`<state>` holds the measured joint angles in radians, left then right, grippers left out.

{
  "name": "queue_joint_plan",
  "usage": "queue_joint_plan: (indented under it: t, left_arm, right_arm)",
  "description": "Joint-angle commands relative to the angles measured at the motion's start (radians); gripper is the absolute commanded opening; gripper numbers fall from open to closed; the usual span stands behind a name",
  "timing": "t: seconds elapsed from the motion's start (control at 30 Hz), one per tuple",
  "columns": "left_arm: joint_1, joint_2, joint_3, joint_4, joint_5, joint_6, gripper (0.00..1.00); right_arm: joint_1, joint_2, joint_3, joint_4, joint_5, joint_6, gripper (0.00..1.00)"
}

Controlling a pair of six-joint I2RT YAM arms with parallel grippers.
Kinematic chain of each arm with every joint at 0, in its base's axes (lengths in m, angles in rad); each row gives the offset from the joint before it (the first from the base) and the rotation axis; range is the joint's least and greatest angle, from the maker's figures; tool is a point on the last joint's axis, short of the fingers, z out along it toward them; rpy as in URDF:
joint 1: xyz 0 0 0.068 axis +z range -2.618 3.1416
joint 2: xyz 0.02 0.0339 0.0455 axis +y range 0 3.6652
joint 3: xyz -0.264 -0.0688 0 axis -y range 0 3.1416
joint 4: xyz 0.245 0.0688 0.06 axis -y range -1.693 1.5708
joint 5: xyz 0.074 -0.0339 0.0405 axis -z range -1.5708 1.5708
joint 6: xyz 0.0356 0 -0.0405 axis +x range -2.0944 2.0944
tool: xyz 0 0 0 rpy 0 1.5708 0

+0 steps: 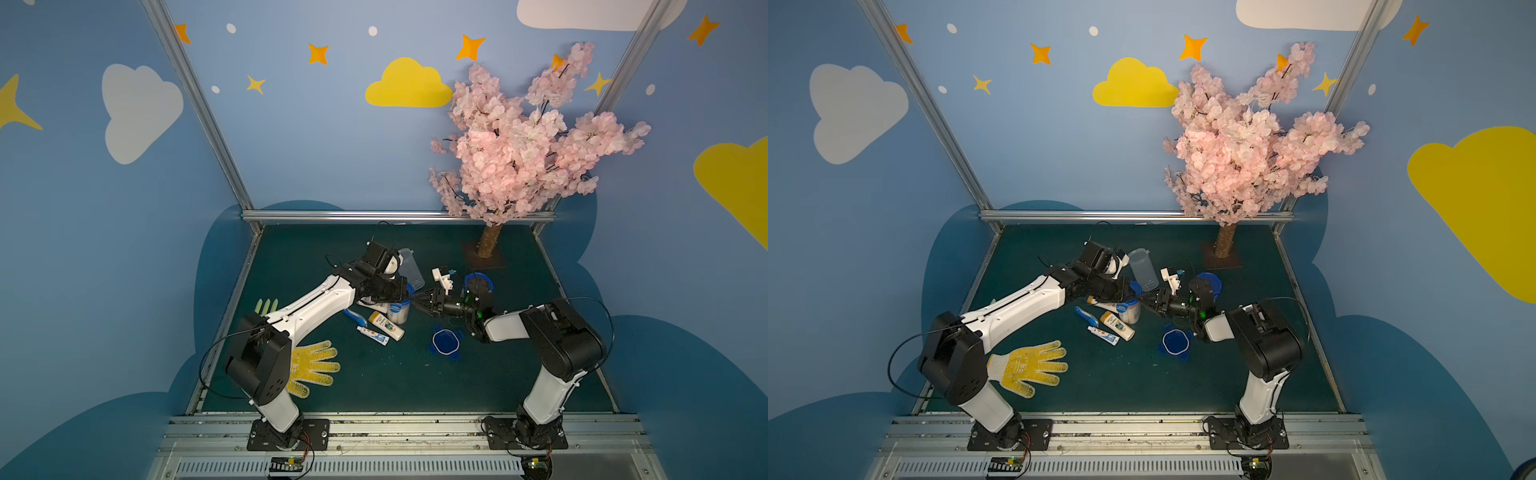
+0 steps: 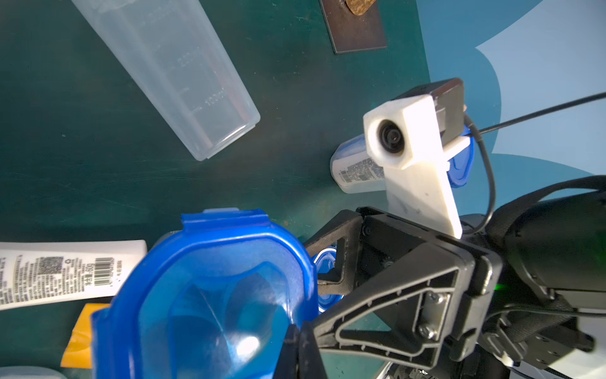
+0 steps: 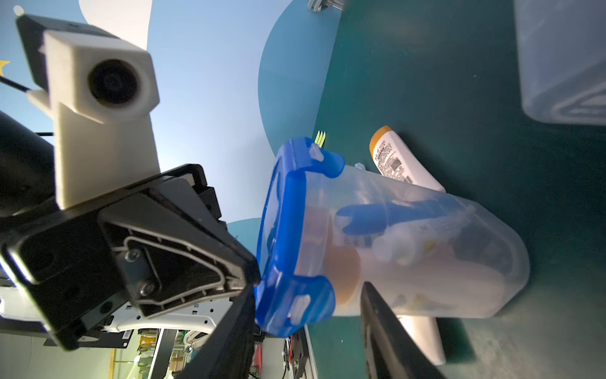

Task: Take out toiletry kits
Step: Unfasten the latch on the container.

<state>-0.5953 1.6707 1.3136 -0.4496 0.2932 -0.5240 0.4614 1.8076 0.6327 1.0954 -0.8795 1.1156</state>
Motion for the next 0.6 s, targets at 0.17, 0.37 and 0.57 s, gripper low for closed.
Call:
queue_joint_plan:
  t: [0.17, 0.37, 0.57]
  left_arm:
    - [0.009, 0.063, -0.046, -0.06, -0.021, -0.002, 0.02]
    - [0.014, 0.065, -0.084, -0.049, -0.025, -0.011, 0.02]
    - [0.024, 0.061, -0.14, -0.041, -0.043, -0.025, 0.02]
  right_arm:
    - [-0.006, 0.038, -0.029, 0.254, -0.013, 0.106, 0.5]
    - [-0.006, 0.02, -0.033, 0.313, -0.018, 0.124, 0.5]
    - [-0.008, -0.015, -0.037, 0.313, -0.016, 0.124, 0.5]
